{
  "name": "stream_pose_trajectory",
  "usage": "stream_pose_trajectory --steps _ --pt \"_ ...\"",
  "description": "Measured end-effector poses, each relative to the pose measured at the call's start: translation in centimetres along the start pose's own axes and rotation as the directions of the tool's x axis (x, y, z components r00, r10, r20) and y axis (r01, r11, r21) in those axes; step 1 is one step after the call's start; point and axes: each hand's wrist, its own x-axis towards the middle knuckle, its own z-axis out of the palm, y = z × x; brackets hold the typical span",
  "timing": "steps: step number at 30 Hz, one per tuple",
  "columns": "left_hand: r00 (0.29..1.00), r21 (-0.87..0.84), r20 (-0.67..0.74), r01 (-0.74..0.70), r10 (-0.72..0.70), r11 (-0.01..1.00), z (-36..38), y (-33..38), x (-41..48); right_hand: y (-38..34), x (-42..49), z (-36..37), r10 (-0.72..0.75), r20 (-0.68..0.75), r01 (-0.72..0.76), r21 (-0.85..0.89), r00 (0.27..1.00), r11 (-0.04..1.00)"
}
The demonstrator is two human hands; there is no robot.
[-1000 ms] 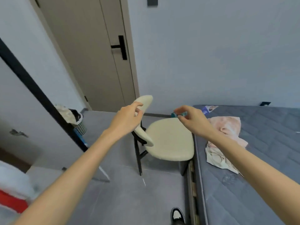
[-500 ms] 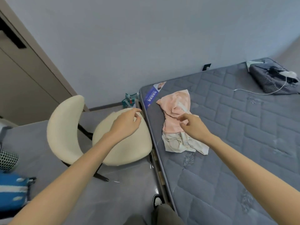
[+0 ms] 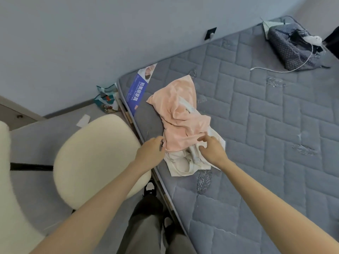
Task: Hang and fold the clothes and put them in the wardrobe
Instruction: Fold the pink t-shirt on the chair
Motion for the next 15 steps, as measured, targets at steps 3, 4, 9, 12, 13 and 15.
stream_pose_trajectory --steps 3,4,9,12,13,15 --pt "0.988 0.018 0.134 -0.078 0.075 0.997 3.3 -1.5 5.1 1.2 3.5 2.5 0.115 0.012 -0.115 0.051 0.993 0.992" --pt "0.98 0.031 0.176 -0.097 0.09 0.995 4.5 -2.0 6.7 1.7 4.6 3.3 0.141 0.008 -0.141 0.084 0.99 0.986" --pt "0.943 0.206 0.324 -0.148 0.076 0.967 10.2 -4.4 12.2 4.2 8.1 6.6 0.214 -0.015 -0.21 0.14 0.977 0.968" --pt "0.959 0.363 0.26 -0.209 0.116 0.908 12.2 -5.7 13.5 5.3 8.8 8.1 0.218 -0.027 -0.212 0.14 0.976 0.967" --pt "0.964 0.394 0.224 -0.226 0.145 0.891 12.6 -6.2 13.7 5.6 9.0 8.5 0.219 -0.033 -0.212 0.141 0.975 0.967" --pt "0.963 0.418 0.178 -0.262 0.205 0.87 12.8 -6.8 13.9 5.7 9.0 9.0 0.221 -0.034 -0.214 0.149 0.975 0.966"
